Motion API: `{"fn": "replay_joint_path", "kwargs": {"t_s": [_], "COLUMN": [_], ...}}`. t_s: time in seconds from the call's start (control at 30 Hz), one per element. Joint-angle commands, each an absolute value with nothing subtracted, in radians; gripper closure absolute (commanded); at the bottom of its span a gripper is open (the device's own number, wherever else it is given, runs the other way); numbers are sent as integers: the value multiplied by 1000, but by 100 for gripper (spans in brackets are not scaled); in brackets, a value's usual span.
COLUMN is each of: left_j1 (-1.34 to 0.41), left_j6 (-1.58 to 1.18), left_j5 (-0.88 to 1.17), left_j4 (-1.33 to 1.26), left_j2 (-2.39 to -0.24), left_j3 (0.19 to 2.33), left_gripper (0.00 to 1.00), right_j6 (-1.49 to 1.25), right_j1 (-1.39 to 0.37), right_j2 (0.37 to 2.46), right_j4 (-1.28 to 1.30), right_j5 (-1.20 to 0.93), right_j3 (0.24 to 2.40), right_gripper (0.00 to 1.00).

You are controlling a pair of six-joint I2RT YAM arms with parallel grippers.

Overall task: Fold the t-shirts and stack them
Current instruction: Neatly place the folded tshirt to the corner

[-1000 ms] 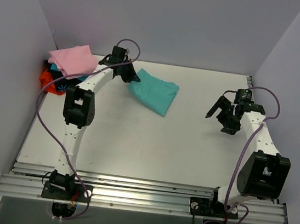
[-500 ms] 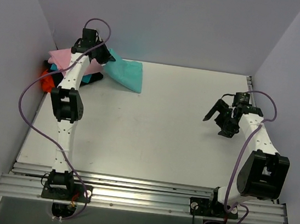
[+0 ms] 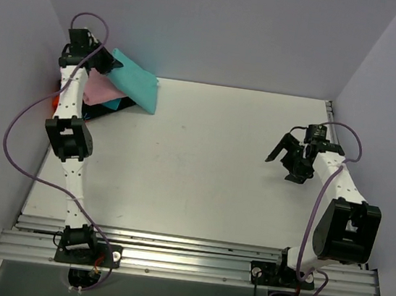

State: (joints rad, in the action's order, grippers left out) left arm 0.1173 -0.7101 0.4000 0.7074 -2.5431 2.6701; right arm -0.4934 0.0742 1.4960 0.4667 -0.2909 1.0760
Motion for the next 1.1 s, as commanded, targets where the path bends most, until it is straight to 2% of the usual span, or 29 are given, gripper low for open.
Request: {"fn": "replay_joint_path", "kwargs": {"t_s": [0.0,0.2,0.53,0.6,0.73,0.77,1.07], "left_j1": [287,506,543,541,534,534,551], "left_j6": [-756,-874,-877,-865,-824,-816,-787], "left_j5": [442,525,575,572,534,513,359], "left_j4": [643,558,545,555,606,623,753], "left_j2": [-2378,-2310,-2258,-2253,-2255,-2256,-2253], "left_j3": [2718,2674,2548,2516,2503,2506,2595], "left_gripper": [98,98,96,86,27,3,6], "right_j6": [-486,-482,-483,-485,-488,-486,-483], "right_j1": [60,34,28,28,26,28,28], "right_j2": [1493,1508,1554,1554,1542,1539,1517], "right_j4": [469,457,468,468,465,463,465], "right_j5": [-307,-307,-311,-311,-310,-311,-308], "right_j3": [1055,1022,1101,1104,1085,1078,1037], "right_gripper": [4,4,5,5,4,4,4]}}
